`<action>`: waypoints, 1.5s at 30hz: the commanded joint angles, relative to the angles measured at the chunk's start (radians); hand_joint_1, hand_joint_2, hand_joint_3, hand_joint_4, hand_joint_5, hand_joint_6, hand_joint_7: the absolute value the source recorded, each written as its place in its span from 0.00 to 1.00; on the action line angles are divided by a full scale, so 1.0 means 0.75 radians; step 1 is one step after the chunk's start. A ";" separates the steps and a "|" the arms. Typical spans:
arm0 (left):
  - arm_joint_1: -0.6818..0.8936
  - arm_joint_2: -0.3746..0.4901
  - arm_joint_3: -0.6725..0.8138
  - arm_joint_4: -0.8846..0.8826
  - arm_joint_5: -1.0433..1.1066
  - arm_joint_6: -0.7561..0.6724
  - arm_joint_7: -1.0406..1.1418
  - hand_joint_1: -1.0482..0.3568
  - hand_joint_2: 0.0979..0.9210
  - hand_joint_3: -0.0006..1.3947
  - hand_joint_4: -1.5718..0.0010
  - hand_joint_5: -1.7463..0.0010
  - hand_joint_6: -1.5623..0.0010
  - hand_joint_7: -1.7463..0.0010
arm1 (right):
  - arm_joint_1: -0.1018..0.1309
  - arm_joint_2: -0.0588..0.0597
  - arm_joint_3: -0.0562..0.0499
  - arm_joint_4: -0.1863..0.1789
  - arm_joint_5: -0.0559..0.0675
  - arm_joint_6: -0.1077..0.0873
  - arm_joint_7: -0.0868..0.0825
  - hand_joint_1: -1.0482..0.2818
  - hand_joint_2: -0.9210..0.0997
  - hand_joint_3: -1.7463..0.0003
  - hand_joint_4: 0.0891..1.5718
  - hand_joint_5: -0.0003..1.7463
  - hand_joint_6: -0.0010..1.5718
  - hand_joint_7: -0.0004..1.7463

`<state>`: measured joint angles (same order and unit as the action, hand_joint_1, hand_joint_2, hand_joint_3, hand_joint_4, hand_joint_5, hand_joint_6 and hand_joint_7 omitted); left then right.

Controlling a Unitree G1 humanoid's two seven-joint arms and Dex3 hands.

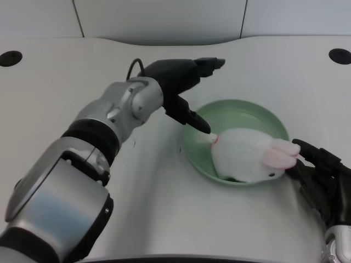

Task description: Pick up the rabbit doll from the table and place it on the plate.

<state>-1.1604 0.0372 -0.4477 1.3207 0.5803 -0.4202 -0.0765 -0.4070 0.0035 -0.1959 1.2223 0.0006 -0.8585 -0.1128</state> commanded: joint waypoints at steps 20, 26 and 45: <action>0.503 0.402 0.503 -0.249 -0.558 -0.303 -0.310 0.19 1.00 0.03 0.89 0.94 0.89 0.96 | -0.021 -0.049 0.026 0.008 -0.047 -0.006 -0.075 0.52 0.00 0.83 0.37 0.50 0.57 0.00; 0.765 0.413 0.624 -0.431 -0.716 -0.344 -0.348 0.23 1.00 0.09 0.80 0.90 0.83 0.96 | -0.018 -0.040 0.024 0.000 -0.045 -0.003 -0.082 0.53 0.00 0.84 0.37 0.52 0.57 0.00; 1.478 0.198 0.838 -1.294 -1.254 0.331 -0.425 0.30 1.00 0.30 0.76 0.10 0.53 0.90 | -0.018 -0.056 0.017 -0.026 -0.022 0.038 0.032 0.51 0.00 0.82 0.34 0.53 0.55 0.00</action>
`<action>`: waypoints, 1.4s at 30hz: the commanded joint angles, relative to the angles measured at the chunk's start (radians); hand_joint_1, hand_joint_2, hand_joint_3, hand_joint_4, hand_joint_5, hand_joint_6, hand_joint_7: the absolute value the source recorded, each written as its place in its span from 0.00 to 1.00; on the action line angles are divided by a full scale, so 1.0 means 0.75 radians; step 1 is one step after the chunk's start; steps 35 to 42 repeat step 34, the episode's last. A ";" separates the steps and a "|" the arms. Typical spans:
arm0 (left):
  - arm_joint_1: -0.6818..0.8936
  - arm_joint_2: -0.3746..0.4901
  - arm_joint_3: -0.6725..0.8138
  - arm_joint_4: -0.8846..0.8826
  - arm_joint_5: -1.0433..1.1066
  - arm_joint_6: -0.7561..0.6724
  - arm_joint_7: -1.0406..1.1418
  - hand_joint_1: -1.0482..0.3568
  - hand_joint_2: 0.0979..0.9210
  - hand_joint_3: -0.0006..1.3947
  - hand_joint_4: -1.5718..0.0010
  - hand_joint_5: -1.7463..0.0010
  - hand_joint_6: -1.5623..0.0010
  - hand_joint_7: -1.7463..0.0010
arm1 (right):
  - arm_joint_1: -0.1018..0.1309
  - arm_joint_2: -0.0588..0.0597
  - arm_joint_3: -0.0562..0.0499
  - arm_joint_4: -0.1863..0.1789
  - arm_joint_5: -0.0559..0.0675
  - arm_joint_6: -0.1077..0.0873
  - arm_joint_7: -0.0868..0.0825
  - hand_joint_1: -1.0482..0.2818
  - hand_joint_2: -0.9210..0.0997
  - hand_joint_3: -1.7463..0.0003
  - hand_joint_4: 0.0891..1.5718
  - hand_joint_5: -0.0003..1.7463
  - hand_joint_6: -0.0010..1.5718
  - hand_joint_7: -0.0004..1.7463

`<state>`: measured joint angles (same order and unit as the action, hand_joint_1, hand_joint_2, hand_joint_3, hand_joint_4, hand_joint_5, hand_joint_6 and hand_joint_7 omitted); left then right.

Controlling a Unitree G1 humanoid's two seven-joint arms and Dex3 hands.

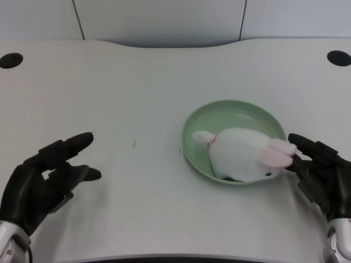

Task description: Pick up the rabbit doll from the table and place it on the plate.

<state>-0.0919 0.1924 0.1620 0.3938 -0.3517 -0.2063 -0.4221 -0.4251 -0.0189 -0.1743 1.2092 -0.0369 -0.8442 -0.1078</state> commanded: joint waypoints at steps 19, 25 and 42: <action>0.025 -0.113 0.124 0.014 -0.093 0.207 0.020 0.34 1.00 0.44 0.70 0.06 0.68 0.35 | -0.028 -0.046 -0.021 0.017 0.032 0.036 -0.020 0.52 0.00 0.80 0.33 0.54 0.55 0.00; -0.020 -0.115 0.154 0.099 -0.099 0.182 -0.001 0.33 1.00 0.43 0.66 0.05 0.65 0.30 | -0.032 -0.046 -0.014 0.019 0.022 0.031 -0.031 0.53 0.00 0.80 0.33 0.53 0.55 0.00; 0.008 -0.127 0.170 0.066 -0.118 0.231 -0.001 0.32 1.00 0.40 0.66 0.04 0.65 0.30 | -0.045 -0.052 0.022 0.022 -0.022 0.048 -0.097 0.52 0.00 0.81 0.35 0.51 0.55 0.00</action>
